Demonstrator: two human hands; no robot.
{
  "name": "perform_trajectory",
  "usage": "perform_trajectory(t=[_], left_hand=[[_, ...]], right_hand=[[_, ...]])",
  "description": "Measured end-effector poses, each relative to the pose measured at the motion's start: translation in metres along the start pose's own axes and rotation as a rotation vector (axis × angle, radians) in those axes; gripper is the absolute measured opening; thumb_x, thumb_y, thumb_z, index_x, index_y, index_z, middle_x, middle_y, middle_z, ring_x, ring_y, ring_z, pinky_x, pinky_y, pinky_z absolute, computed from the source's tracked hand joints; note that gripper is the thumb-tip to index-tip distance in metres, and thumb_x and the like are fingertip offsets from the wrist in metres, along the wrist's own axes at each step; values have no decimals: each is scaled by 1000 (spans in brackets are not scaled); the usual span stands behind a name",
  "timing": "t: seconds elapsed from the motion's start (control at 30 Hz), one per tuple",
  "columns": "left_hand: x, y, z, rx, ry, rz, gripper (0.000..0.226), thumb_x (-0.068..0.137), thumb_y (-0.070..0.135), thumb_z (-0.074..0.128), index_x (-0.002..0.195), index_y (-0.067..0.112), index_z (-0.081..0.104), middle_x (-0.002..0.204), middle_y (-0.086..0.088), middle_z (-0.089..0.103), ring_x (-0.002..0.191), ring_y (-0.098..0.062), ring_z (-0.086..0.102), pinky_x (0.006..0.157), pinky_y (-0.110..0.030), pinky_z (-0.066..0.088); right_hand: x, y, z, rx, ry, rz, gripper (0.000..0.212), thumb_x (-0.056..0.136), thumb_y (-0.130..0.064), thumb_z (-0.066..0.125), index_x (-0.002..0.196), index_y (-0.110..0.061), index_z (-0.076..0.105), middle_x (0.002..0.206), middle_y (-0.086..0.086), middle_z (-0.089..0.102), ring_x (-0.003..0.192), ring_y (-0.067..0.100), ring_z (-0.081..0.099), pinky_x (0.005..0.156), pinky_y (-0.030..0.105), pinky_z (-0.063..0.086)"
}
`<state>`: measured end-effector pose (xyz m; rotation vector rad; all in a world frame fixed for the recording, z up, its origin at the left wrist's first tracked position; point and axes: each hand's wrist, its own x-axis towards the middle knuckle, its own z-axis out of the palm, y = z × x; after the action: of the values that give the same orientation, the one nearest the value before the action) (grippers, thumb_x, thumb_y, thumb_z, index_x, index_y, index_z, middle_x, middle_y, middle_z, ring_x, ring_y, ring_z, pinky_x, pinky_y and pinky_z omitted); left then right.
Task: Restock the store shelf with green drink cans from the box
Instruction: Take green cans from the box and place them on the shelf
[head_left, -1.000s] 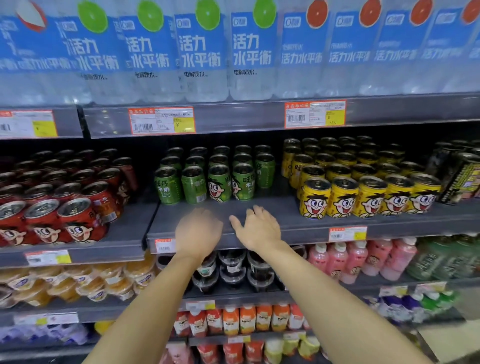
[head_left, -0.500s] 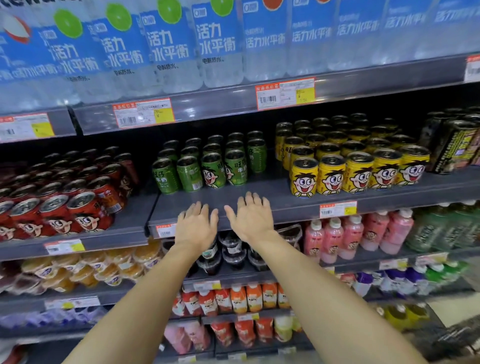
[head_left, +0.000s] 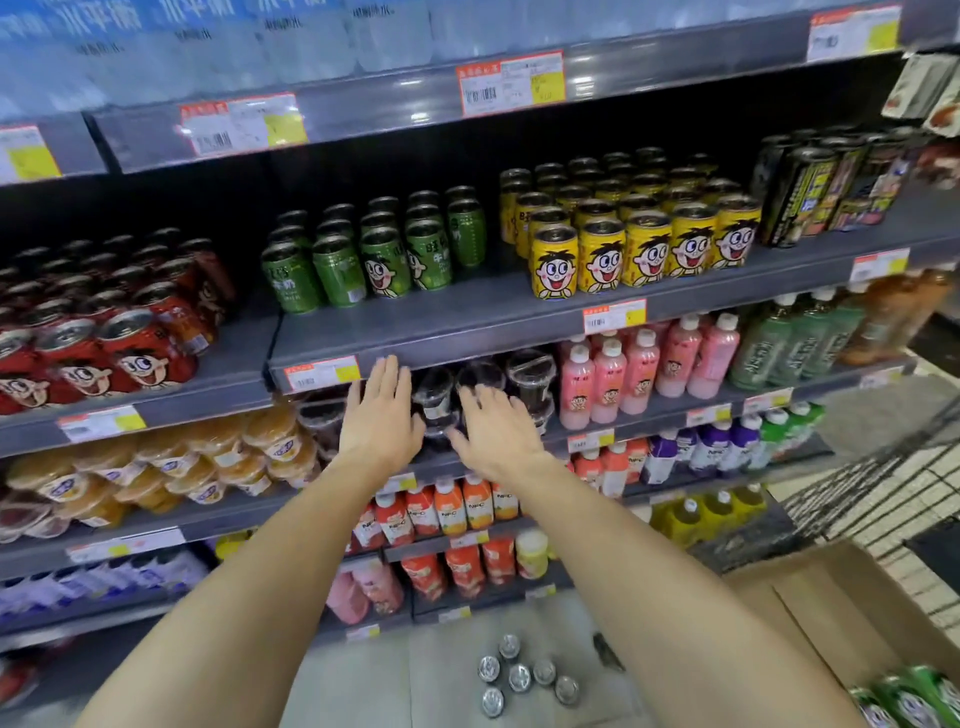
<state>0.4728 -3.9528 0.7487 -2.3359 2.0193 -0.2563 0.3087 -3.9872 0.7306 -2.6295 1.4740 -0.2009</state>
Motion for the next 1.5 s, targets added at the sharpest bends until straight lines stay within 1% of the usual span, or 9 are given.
perform_trajectory(t=[0.1, 0.2, 0.27, 0.53, 0.67, 0.77, 0.93, 1.2, 1.5], left_hand=[[-33, 13, 17, -79, -90, -3, 51, 96, 38, 42, 140, 11, 37, 142, -11, 44, 134, -29, 36, 107, -45, 33], [-67, 31, 29, -109, -176, 21, 38, 97, 38, 42, 122, 11, 48, 124, -10, 53, 117, -30, 48, 91, -42, 42], [-90, 45, 39, -133, -185, 80, 38, 97, 38, 42, 122, 10, 50, 121, -10, 55, 113, -30, 53, 86, -40, 45], [-173, 124, 74, -217, -347, 245, 39, 94, 36, 46, 124, 11, 52, 124, -10, 55, 113, -32, 55, 87, -40, 45], [-200, 165, 69, -203, -404, 348, 32, 95, 36, 46, 111, 11, 59, 113, -11, 61, 104, -31, 60, 80, -37, 48], [-209, 196, 59, -188, -391, 437, 29, 96, 33, 46, 111, 11, 57, 114, -12, 60, 104, -32, 59, 81, -37, 47], [-207, 259, 50, -160, -382, 525, 34, 96, 34, 44, 118, 11, 54, 118, -11, 60, 110, -30, 57, 86, -39, 46], [-187, 374, 38, -84, -407, 674, 32, 97, 34, 42, 115, 11, 55, 114, -10, 60, 104, -30, 59, 83, -38, 46], [-168, 487, 48, -10, -485, 695, 37, 97, 39, 47, 118, 11, 58, 121, -11, 61, 113, -30, 58, 92, -38, 45]], right_hand=[[-34, 1, 13, 39, -101, 88, 56, 100, -45, 42, 141, -8, 40, 137, 14, 48, 127, 32, 44, 100, 44, 41], [-71, 4, 30, 63, -183, 181, 52, 100, -44, 41, 136, -8, 44, 136, 13, 48, 128, 31, 42, 100, 43, 41], [-100, 6, 41, 53, -234, 217, 52, 100, -43, 41, 137, -7, 45, 139, 14, 47, 130, 31, 42, 104, 42, 38], [-235, 27, 78, 9, -396, 389, 50, 98, -44, 43, 134, -10, 45, 136, 12, 48, 128, 31, 44, 101, 41, 39], [-287, 52, 77, 35, -414, 511, 53, 95, -45, 48, 134, -10, 45, 137, 12, 48, 129, 30, 45, 102, 40, 39], [-316, 77, 67, 82, -366, 601, 49, 94, -46, 48, 130, -12, 48, 133, 12, 51, 126, 30, 49, 99, 39, 41], [-354, 126, 53, 139, -383, 740, 46, 97, -48, 46, 124, -11, 53, 123, 14, 61, 117, 33, 58, 92, 39, 46], [-407, 240, 45, 167, -428, 916, 43, 96, -43, 50, 121, -9, 61, 123, 12, 63, 115, 30, 59, 94, 38, 48], [-427, 348, 60, 247, -452, 950, 52, 98, -47, 44, 134, -9, 49, 131, 13, 57, 122, 31, 53, 100, 41, 44]])
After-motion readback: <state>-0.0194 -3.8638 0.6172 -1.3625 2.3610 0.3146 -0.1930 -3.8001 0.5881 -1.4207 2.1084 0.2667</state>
